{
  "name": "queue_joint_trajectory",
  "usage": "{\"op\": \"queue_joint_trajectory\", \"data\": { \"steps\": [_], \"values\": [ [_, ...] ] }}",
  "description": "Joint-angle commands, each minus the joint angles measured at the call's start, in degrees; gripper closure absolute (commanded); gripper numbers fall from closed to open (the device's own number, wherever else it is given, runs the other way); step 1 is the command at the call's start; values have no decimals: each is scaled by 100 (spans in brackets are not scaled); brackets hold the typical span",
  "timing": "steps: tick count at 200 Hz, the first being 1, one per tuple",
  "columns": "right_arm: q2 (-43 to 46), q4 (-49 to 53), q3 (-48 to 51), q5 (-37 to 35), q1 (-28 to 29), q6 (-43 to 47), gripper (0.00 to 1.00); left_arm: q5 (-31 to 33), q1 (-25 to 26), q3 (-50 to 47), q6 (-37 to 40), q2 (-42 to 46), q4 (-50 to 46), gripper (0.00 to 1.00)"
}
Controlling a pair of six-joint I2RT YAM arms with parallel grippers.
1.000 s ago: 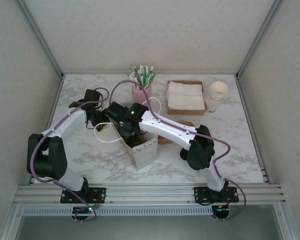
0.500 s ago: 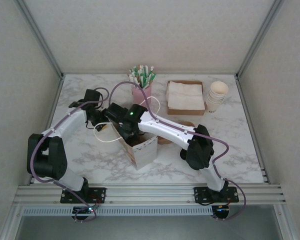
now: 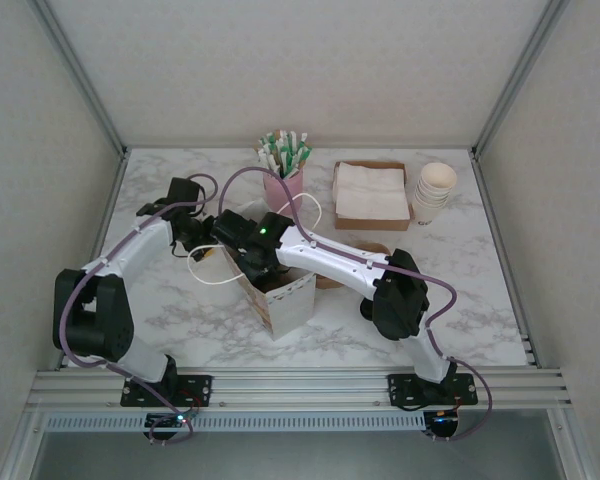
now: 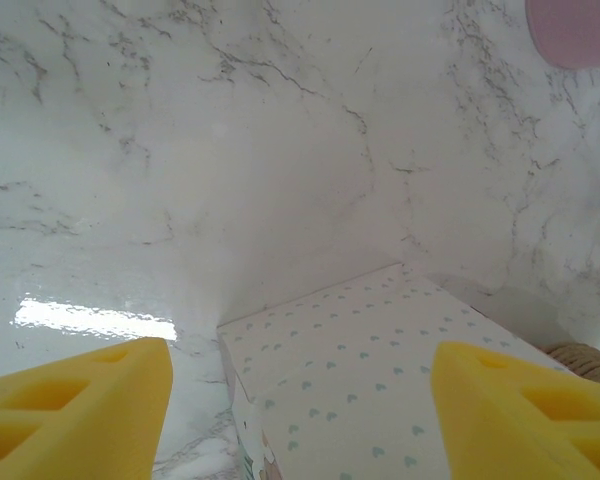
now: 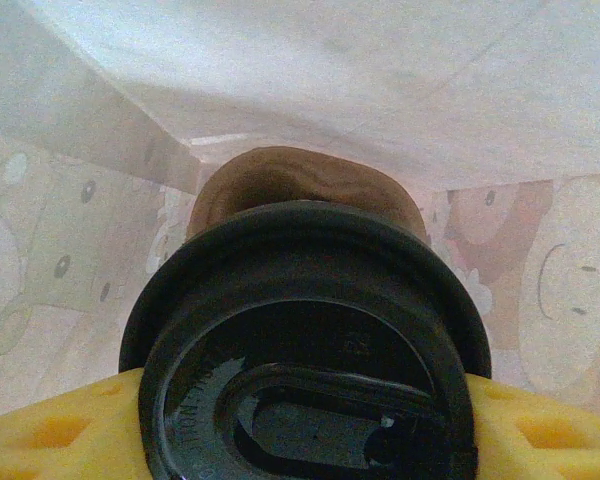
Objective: Pack the takeout coffee
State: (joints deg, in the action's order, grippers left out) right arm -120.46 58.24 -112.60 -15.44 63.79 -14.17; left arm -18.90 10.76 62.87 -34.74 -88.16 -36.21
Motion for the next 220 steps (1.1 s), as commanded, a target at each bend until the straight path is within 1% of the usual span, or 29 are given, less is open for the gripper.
{"op": "queue_joint_trajectory", "data": {
  "steps": [1,32,51,74,100,108,128,150,188,220],
  "values": [
    [-268,402,249,197,5,-118,54,132,-65,-56,-76,191,-47,32],
    [-318,380,317,464,2,-269,54,289,-65,-60,-150,304,-182,33],
    [-419,482,300,487,2,-350,54,430,-122,-55,-293,473,-328,34],
    [-477,522,373,480,5,-431,54,479,-293,-184,-682,814,-350,36],
    [-510,531,430,492,2,-506,54,586,-450,-427,-1207,1228,-544,42],
    [-518,518,431,511,8,-522,54,543,-447,-617,-1420,1397,-461,44],
    [-555,497,440,567,6,-543,55,129,-441,-1206,-1995,1794,22,47],
    [-583,434,497,630,3,-589,54,22,-302,-1701,-2365,2096,196,52],
    [-675,367,530,770,34,-610,54,-31,14,-2335,-2787,2483,511,53],
    [-763,414,553,779,55,-607,54,-1,436,-2837,-3323,2585,1204,55]
  ]
}}
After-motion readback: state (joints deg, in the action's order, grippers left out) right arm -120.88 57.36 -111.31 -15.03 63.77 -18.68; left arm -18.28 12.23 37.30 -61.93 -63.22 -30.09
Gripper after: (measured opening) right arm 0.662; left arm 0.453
